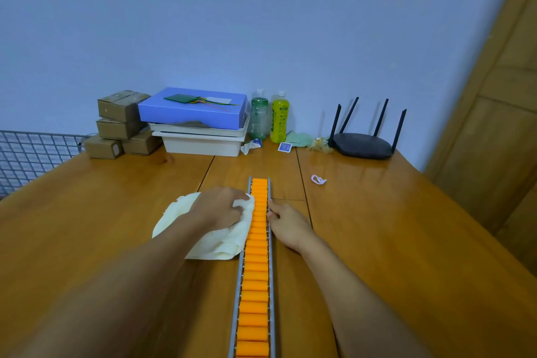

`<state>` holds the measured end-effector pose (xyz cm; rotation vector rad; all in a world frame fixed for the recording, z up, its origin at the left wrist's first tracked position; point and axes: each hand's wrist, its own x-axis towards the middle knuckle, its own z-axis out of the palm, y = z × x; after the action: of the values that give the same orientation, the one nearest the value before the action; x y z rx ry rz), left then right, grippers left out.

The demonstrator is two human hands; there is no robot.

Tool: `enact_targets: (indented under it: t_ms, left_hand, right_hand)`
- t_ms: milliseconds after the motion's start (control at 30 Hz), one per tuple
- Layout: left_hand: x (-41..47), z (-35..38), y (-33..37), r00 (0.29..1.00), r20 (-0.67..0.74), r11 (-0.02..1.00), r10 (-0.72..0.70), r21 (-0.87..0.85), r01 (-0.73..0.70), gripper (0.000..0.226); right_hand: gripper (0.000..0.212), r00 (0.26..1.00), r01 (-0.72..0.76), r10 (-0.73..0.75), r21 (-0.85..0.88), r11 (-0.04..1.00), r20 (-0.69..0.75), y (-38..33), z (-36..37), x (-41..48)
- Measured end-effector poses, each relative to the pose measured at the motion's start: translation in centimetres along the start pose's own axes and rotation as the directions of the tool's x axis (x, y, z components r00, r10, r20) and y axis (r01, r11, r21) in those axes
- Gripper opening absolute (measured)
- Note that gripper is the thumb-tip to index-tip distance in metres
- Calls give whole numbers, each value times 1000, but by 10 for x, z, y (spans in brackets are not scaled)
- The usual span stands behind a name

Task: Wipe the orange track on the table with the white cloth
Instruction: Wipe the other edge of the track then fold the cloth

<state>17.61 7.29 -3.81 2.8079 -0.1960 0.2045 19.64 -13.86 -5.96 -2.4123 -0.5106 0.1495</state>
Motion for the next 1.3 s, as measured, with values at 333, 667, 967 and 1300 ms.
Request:
enact_targets:
  t_ms: [333,667,967,1300]
  left_hand:
    - [-38,-1,13,1000,19,1000,-25,3,25,52]
    - [-68,2,26,1000,-5,1000,-11,13,11,46]
    - [-102,-1,38,1000,19,1000,-26,11,25,48]
    - [-144,-1,50,1000,-11,1000,-16,17,16,47]
  right_hand:
    - [20,969,-80,64,-59,995,-241,-18,7,-21]
    - [24,979,-67,30,-177,982,-202,-31,2,-61]
    - [28,987,-101,81,-145,984,-136,-39,2,-103]
    - [29,989,-112,99,-117,987,-110,-43,7,-145]
